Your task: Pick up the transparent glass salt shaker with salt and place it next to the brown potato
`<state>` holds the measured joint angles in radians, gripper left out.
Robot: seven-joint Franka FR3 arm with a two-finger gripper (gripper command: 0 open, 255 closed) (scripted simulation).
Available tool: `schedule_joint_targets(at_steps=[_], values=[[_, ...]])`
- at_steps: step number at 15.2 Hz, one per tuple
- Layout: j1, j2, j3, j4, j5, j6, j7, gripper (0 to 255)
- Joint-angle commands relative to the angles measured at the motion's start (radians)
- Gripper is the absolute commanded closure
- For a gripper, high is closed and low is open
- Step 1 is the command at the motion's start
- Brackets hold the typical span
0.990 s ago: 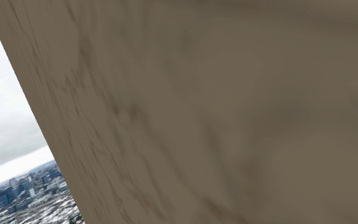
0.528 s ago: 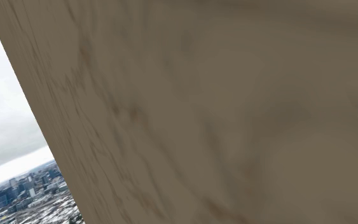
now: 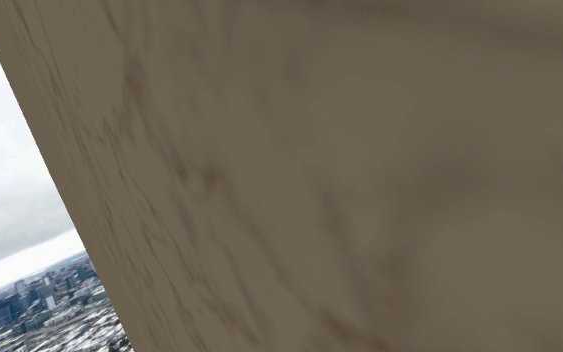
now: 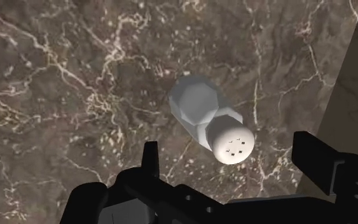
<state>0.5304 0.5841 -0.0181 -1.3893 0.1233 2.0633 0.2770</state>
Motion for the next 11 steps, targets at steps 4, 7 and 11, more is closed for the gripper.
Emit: schedule_joint_targets(at_steps=[4, 7, 11], values=[[-0.005, -0.036, -0.003, 0.054, -0.004, -0.090, 0.004, 0], [-0.005, -0.036, -0.003, 0.054, -0.004, -0.090, 0.004, 0], [-0.005, -0.036, -0.003, 0.054, -0.004, -0.090, 0.004, 0]])
